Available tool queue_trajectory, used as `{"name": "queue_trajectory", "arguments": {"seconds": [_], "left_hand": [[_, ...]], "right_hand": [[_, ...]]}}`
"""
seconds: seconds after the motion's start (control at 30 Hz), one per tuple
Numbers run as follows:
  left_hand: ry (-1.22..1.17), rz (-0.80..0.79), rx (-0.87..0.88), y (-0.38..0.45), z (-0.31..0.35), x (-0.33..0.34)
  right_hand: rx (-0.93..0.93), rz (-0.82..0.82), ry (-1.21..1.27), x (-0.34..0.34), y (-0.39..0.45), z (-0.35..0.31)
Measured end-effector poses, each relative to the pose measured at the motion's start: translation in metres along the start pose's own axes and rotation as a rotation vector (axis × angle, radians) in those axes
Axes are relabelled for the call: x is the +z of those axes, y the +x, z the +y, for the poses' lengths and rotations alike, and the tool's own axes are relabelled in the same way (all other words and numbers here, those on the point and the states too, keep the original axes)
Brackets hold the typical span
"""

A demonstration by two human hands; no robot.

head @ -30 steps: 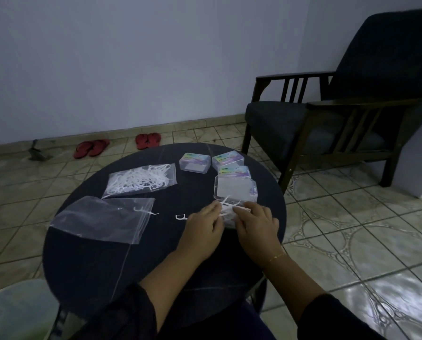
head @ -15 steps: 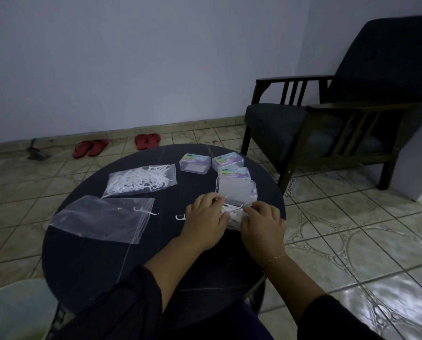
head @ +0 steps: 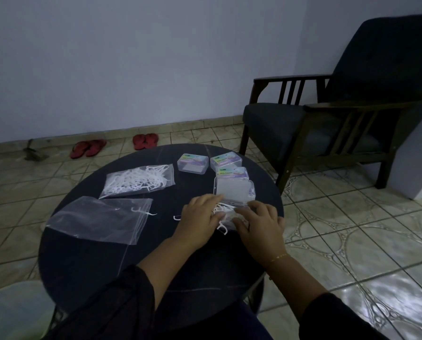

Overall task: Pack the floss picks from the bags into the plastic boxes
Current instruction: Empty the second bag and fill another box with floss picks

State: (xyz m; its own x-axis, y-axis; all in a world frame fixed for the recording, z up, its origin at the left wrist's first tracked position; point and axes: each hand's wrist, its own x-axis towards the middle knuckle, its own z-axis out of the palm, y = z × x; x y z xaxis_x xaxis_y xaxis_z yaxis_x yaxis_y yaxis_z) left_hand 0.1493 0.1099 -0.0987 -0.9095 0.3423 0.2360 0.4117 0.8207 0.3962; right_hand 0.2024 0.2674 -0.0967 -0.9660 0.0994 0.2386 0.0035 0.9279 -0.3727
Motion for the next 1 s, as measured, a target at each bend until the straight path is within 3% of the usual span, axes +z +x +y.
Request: {"name": "queue_trajectory", "arguments": {"seconds": [0.23,0.4,0.73,0.8,0.93,1.0], "left_hand": [[-0.209,0.169,-0.043,-0.003,0.001,0.004],[-0.156,0.153,-0.017,-0.012,-0.004,0.003],[-0.198,0.078,-0.038,-0.016,-0.005,-0.002],[-0.225,0.064,-0.042,-0.016,-0.004,0.0],[-0.262,-0.047,-0.142,-0.015,-0.003,0.0],[-0.248,-0.063,-0.139,-0.014,-0.002,0.001]], "right_hand": [[-0.003,0.059,0.037,0.001,0.001,-0.002],[-0.038,0.055,0.0,0.004,-0.002,-0.003],[0.117,0.009,0.132,0.0,0.007,-0.004],[0.181,0.042,0.238,0.0,0.01,-0.002],[0.316,0.011,0.824,-0.001,0.019,0.002],[0.332,-0.019,0.993,-0.006,0.02,0.003]]}}
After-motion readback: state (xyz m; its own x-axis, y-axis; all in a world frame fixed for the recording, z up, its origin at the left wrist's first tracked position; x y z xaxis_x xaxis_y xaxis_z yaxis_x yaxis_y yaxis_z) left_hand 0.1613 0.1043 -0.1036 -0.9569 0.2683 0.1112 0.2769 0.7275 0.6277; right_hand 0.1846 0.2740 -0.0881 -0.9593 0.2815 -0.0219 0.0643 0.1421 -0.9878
